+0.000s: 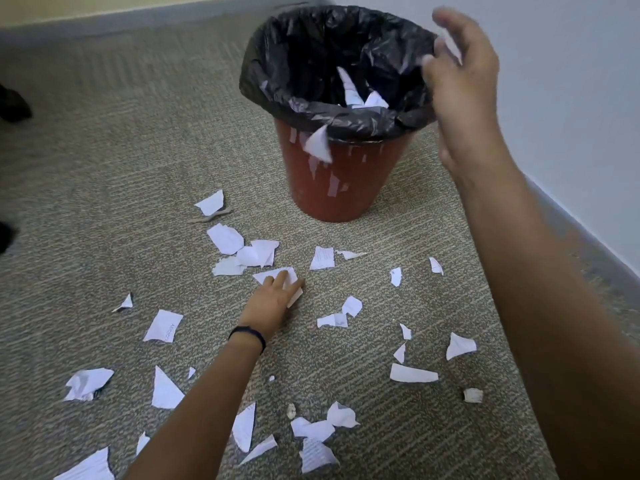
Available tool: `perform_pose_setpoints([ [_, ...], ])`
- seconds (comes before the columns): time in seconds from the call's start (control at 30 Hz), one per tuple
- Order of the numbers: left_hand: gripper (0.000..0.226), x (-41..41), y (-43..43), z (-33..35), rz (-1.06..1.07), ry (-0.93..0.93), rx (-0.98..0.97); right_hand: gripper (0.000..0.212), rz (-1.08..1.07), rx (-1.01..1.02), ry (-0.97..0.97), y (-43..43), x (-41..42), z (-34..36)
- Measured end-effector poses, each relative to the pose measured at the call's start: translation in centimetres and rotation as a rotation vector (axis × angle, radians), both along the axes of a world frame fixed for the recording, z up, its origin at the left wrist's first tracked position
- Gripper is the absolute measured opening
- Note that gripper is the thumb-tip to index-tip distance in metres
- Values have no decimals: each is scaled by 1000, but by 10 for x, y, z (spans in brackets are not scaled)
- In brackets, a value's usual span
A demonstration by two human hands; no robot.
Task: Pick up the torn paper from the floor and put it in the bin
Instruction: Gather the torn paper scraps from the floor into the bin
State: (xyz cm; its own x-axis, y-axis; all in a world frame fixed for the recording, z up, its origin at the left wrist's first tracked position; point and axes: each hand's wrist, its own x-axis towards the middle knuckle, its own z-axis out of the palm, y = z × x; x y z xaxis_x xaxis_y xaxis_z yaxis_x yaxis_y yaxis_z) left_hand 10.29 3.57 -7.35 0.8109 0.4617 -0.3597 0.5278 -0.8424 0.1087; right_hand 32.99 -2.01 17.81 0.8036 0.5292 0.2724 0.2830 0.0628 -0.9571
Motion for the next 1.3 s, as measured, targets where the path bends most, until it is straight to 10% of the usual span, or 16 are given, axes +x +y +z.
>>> perform_pose_setpoints([
  [0.13, 56, -4, -9, -6, 101, -4, -3, 29, -113, -24, -22, -52, -14, -42],
  [0.3, 51, -7, -17, -16, 240, -92, 18, 26, 3, -664, -64, -152, -15, -164],
  [0.53, 41, 6, -12, -14, 267, -112, 93, 70, -11, -1156, 114, -243, -23, -243],
  [0.8, 50, 13, -2, -13, 339, -232, 71, 79, 152, -1263, -114, -229, -53, -246],
  [1.07, 11, 14, 0, 11, 427, -486, -95, 94, 434, -1433, -329, -205, -65, -246],
  [1.3, 10, 59, -9, 145, 451, -1110, -211, 81, 395, -1353, -294, -197, -75, -254],
])
